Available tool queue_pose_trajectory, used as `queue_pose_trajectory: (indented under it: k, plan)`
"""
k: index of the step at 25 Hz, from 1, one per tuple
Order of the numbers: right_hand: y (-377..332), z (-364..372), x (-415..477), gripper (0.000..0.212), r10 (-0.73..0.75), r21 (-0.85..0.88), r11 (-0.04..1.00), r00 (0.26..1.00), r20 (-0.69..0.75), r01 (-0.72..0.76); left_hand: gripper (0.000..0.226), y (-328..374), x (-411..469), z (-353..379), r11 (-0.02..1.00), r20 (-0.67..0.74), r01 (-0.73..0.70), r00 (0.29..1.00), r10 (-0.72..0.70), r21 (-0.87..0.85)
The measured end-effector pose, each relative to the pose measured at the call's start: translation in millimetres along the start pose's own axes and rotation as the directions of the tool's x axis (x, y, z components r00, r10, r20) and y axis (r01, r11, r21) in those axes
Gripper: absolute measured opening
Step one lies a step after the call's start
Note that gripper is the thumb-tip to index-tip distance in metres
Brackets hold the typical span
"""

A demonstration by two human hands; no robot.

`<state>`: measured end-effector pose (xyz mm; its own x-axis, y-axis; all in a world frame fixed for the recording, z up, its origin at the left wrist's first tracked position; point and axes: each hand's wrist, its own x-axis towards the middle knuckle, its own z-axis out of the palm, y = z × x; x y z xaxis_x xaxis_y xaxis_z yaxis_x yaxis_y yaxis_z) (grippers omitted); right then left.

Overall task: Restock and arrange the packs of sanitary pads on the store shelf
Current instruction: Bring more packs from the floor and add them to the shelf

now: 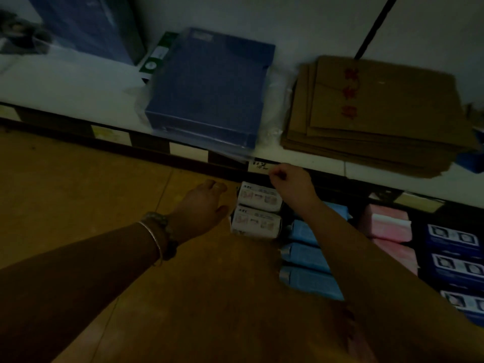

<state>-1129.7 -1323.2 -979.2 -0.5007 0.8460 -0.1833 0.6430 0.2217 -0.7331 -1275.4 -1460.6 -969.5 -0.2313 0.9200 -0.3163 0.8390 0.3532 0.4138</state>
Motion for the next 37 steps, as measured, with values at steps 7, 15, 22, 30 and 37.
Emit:
queue_pose_trajectory:
  k: [7,15,22,30,37]
  plan:
    - [37.9,14.8,-6.7,0.051,-0.025,-0.669,0.694,0.938,0.347,0.266,0.064,-6.4,-3.1,15.2,0.999,0.132,0.027,0.991,-0.033,0.045]
    - [44.2,25.6,-4.2,0.059,-0.031,-0.704,0.665,0.951,0.307,0.249,0.083,7.1,8.9,60.4,0.997,0.151,-0.003,0.989,-0.009,0.082]
    - [43.0,9.1,-9.9,0.056,-0.097,-0.383,0.900,0.953,0.286,0.206,0.081,2.3,15.8,84.0,0.974,0.152,0.037,0.986,-0.072,0.225]
    - [19.6,-20.5,-22.4,0.055,-0.108,0.049,0.994,0.983,0.148,0.102,0.064,6.5,-0.3,35.6,0.992,0.139,0.031,0.990,-0.014,-0.119]
    - [9.4,-35.7,-21.8,0.032,0.006,0.580,0.809,0.989,0.148,-0.092,0.066,9.6,-11.0,-8.9,0.976,0.204,-0.052,0.974,0.096,-0.213]
